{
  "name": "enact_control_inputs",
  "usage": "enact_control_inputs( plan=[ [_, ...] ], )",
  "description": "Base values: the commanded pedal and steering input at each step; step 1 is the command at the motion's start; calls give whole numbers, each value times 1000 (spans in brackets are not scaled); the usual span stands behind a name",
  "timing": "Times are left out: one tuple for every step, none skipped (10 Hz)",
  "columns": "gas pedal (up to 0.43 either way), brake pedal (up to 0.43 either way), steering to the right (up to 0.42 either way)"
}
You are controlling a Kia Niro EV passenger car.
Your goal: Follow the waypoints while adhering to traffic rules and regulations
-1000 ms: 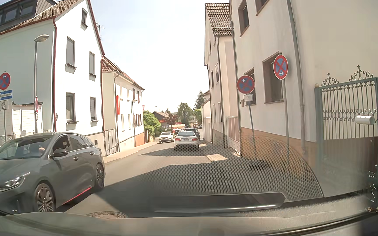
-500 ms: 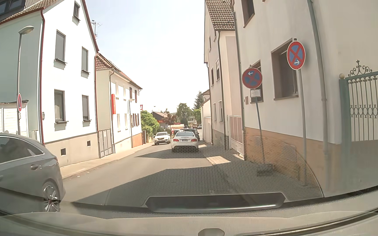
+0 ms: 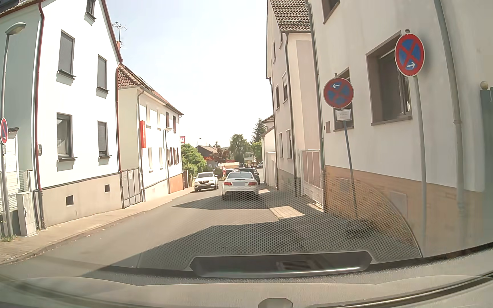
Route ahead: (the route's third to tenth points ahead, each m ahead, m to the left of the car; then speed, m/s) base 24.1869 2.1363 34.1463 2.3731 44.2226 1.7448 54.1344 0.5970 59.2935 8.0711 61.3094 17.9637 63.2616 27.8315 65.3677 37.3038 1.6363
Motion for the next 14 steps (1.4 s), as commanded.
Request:
enact_control_inputs(
  plan=[
    [0, 268, 6],
    [0, 274, 5],
    [0, 268, 5],
    [0, 268, 5],
    [0, 274, 5],
    [0, 274, 5],
    [0, 280, 5],
    [0, 274, 5],
    [0, 268, 5],
    [0, 268, 5],
    [0, 268, 5],
    [0, 268, 5],
    [0, 268, 5],
    [0, 268, 5]
  ],
)
